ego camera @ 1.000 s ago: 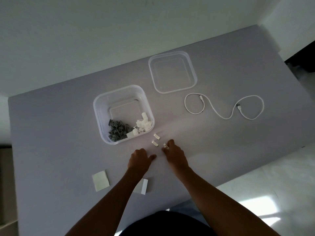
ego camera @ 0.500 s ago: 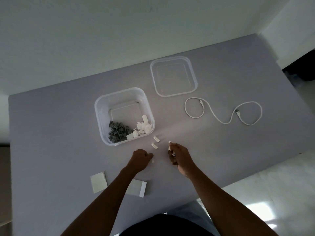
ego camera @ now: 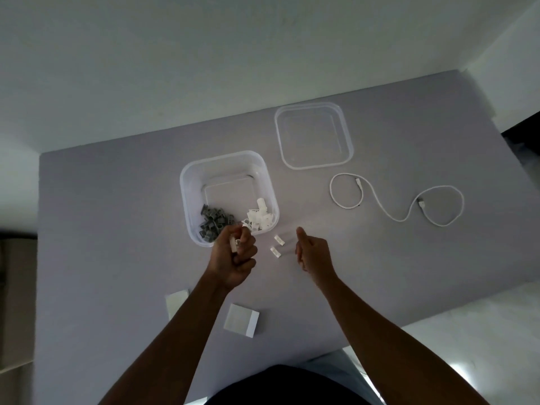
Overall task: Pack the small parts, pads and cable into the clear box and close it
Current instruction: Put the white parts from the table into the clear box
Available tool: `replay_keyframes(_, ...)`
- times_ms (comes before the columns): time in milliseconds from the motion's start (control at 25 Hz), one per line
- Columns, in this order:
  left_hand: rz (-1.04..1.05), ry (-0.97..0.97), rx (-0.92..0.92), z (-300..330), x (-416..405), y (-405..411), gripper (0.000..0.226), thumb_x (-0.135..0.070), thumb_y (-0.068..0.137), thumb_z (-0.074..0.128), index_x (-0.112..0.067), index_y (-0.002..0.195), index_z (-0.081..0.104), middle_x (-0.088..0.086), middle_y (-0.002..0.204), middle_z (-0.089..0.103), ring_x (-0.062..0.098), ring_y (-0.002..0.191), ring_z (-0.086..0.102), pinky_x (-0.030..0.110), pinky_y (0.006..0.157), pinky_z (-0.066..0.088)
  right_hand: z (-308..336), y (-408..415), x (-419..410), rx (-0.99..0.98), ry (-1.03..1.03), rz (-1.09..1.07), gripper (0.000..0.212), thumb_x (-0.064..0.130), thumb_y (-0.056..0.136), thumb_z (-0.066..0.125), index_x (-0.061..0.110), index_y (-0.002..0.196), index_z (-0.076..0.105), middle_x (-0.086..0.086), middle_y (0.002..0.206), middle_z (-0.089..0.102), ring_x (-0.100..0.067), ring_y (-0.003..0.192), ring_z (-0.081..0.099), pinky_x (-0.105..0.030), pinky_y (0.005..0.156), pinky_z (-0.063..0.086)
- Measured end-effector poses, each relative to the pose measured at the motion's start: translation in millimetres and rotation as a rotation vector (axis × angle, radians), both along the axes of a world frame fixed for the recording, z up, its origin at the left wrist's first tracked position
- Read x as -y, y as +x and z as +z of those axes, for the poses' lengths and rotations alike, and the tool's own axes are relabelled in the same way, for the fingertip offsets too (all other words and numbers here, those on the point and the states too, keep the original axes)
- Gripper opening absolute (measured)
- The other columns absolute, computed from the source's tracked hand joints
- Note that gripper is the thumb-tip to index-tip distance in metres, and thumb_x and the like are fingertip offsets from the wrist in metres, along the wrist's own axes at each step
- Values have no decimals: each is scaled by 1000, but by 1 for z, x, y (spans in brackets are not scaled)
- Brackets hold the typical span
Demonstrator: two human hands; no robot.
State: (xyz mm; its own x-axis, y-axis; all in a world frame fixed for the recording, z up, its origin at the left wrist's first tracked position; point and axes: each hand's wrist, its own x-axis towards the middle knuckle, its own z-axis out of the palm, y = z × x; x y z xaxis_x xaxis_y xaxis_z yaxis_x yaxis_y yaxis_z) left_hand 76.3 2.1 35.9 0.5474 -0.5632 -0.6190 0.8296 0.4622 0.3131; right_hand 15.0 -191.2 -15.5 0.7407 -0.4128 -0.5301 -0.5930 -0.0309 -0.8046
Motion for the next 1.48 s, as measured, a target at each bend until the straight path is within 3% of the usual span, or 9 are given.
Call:
replay_keyframes(120, 4, 41, 0, 4, 0, 2, 42, -36, 99, 43, -18, 62, 48, -6, 44, 33, 5, 30, 25, 15, 31, 11, -19, 5, -14, -38, -412, 368, 32, 45, 97, 51, 15, 101, 62, -8, 85, 72, -21, 73, 69, -33, 70, 53)
replay_keyframes(240, -38, 140, 22, 6, -6, 2, 40, -41, 97, 48, -19, 63, 48, -7, 46, 31, 6, 32, 23, 17, 32, 10, -28, 6, -22, -125, -614, 676, 51, 50, 95, 52, 23, 136, 40, -10, 117, 70, -33, 98, 69, -40, 84, 55)
replay_keyframes(600, -39, 233, 64, 11, -12, 13, 43, -39, 99, 45, -18, 62, 49, -6, 47, 31, 5, 35, 22, 19, 34, 10, -35, -8, -33, -41, -874, 808, 32, 38, 103, 39, 13, 121, 47, -11, 104, 69, -38, 89, 67, -41, 74, 51)
replay_keyframes(800, -54, 255, 89, 12, -10, 17, 44, -37, 100, 44, -18, 61, 51, -5, 49, 31, 5, 37, 23, 19, 34, 12, -35, -9, -30, 48, -1003, 849, 22, 31, 94, 59, 10, 100, 58, -8, 72, 68, -34, 54, 66, -37, 46, 50)
replay_keyframes(880, -53, 270, 85, 12, -11, 18, 43, -37, 100, 45, -18, 62, 51, -4, 50, 30, 6, 38, 22, 20, 35, 11, -38, -7, -27, 46, -1006, 894, 24, 33, 95, 55, 11, 103, 57, -8, 77, 69, -33, 59, 67, -36, 50, 50)
replay_keyframes(1080, -65, 323, 68, 11, -11, 15, 41, -38, 98, 48, -19, 61, 48, -4, 50, 29, 6, 38, 21, 20, 34, 12, -40, -2, -19, 31, -816, 791, 27, 39, 95, 51, 13, 104, 53, -7, 92, 69, -30, 79, 67, -36, 68, 50)
replay_keyframes(1240, -157, 364, 69, 7, -9, 5, 43, -43, 95, 55, -20, 60, 45, -3, 52, 27, 9, 41, 19, 22, 39, 9, -29, 2, -18, -14, -397, 460, 16, 27, 92, 57, 14, 83, 58, -2, 74, 64, -17, 65, 58, -29, 61, 45)
replay_keyframes(1400, -653, 879, 580, -20, 8, -11, 37, -48, 93, 56, -15, 76, 57, 3, 60, 49, 15, 47, 42, 24, 46, 31, -9, 2, -9, -190, 392, -205, 20, 21, 83, 47, 17, 64, 49, -2, 52, 37, -15, 41, 27, -25, 44, 16)
replay_keyframes(1480, -797, 1173, 880, -37, 22, -19, 27, -46, 94, 55, -18, 93, 58, 6, 79, 65, 21, 69, 61, 29, 59, 47, -6, -6, 0, -166, 543, -295, 32, 28, 90, 48, 20, 59, 42, -1, 48, 31, -14, 38, 21, -27, 44, 8)
